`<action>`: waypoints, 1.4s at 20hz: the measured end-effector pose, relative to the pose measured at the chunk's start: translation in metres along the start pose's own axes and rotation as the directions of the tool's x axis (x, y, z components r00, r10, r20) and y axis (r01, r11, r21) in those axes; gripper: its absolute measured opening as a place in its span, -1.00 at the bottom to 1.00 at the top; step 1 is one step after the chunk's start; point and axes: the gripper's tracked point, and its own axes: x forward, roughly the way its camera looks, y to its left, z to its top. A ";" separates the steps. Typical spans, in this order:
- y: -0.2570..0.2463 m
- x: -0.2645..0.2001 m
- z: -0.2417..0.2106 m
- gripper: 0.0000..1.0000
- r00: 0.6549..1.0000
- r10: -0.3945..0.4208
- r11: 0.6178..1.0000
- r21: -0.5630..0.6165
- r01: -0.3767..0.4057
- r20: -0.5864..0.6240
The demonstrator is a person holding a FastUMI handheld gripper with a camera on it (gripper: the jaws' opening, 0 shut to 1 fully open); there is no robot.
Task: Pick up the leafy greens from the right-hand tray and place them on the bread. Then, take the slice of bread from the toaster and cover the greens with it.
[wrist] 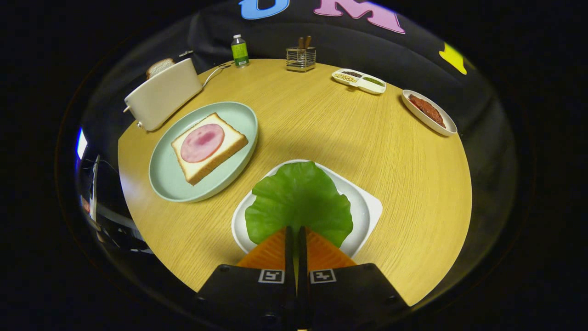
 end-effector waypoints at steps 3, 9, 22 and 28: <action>-0.007 -0.011 0.009 -0.89 0.999 -0.025 1.000 0.008 0.025 0.041; -0.015 -0.053 0.043 -0.89 0.986 -0.053 0.997 0.070 0.043 0.159; 0.069 -0.108 0.145 -0.89 0.934 0.056 0.998 -0.017 -0.054 0.354; 0.119 -0.084 0.157 -0.90 0.941 0.112 0.993 -0.064 -0.097 0.318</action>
